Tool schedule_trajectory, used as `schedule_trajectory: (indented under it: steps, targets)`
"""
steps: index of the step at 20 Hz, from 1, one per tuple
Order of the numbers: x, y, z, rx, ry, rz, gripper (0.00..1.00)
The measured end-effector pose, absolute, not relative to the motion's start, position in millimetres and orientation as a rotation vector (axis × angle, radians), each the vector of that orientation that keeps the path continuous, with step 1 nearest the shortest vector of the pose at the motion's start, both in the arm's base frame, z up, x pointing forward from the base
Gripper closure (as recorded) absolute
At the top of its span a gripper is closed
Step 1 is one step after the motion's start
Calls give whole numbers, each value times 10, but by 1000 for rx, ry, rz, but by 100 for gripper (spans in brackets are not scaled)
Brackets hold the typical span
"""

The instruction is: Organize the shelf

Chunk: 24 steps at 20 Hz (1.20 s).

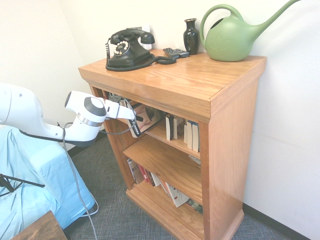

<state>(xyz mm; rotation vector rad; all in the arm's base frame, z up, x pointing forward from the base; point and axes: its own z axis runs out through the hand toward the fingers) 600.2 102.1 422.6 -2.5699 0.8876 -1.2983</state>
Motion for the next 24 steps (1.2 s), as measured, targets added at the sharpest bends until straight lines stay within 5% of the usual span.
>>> schedule_trajectory:
  steps: [8, 9, 24]
  targets:
    - [6129, 1084, 4212, -2560, 911, -1295, 100]
    - [6131, 1087, 4214, -2559, 916, -1292, 0]
    - [6064, 1132, 4316, -2559, 868, -1305, 0]
